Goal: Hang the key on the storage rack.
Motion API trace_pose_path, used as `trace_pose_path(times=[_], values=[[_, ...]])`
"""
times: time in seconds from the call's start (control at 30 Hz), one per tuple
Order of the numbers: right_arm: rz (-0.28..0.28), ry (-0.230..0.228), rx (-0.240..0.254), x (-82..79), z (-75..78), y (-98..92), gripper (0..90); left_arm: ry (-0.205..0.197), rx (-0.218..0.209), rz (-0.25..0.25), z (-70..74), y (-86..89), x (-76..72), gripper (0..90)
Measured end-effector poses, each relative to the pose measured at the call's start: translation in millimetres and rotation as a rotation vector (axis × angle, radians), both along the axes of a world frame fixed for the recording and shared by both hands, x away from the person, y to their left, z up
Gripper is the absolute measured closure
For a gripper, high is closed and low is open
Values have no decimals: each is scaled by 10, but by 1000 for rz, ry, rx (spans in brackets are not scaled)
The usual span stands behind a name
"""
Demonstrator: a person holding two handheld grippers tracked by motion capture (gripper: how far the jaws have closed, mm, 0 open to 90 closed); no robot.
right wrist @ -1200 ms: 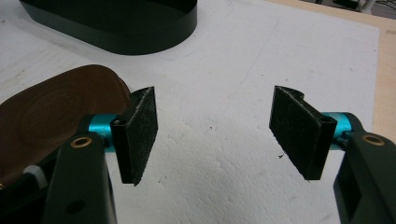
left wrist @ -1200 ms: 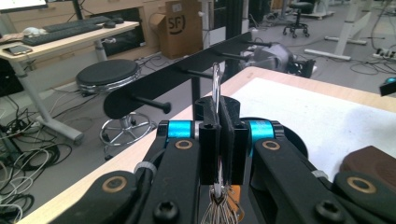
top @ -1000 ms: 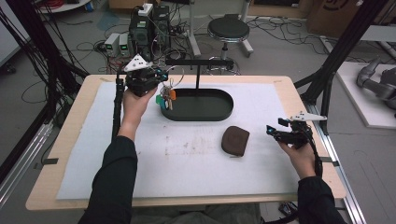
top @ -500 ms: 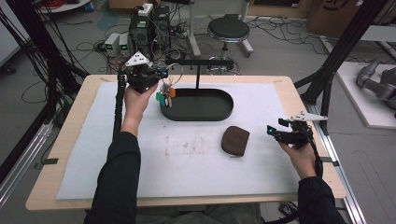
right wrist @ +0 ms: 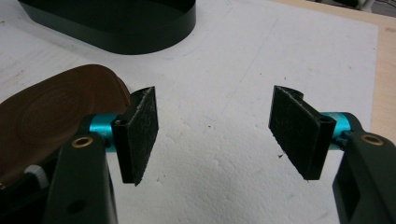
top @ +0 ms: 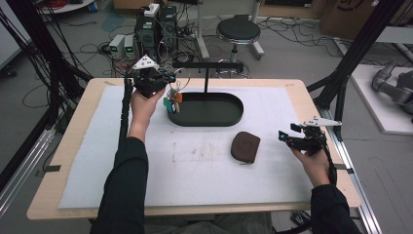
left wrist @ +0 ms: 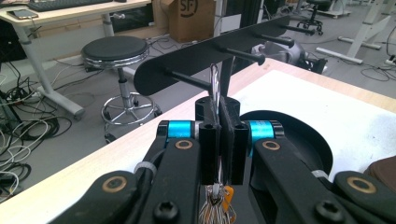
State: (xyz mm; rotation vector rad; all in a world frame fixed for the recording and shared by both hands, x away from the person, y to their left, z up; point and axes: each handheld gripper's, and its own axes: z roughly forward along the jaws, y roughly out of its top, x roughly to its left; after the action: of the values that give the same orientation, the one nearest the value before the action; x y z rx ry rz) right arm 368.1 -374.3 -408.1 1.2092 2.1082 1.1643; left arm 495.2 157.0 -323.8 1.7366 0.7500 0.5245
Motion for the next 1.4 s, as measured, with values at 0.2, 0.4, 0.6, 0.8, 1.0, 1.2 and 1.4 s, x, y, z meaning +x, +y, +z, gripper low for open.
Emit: trace_pose_path(times=[0.2, 0.4, 0.6, 0.8, 1.0, 1.2, 1.4], values=[[0, 1, 2, 1, -2, -1, 335, 12, -7, 5, -26, 22, 23, 864], [-1, 0, -1, 0, 1, -2, 335, 17, -7, 14, -50, 23, 43, 864], [-2, 0, 0, 0, 1, -6, 335, 23, -15, 21, -68, 23, 57, 862], [-1, -3, 0, -1, 2, -7, 335, 27, -20, 38, -79, 29, 61, 845], [-1, -3, -1, -2, 3, 0, 335, 11, -3, 76, -46, 52, 23, 767], [-3, -2, 1, -3, 2, 0, 335, -10, 36, 112, -19, 83, -78, 612], [0, -3, -3, 8, -4, 9, 335, -30, 65, 96, -42, 90, -249, 471]])
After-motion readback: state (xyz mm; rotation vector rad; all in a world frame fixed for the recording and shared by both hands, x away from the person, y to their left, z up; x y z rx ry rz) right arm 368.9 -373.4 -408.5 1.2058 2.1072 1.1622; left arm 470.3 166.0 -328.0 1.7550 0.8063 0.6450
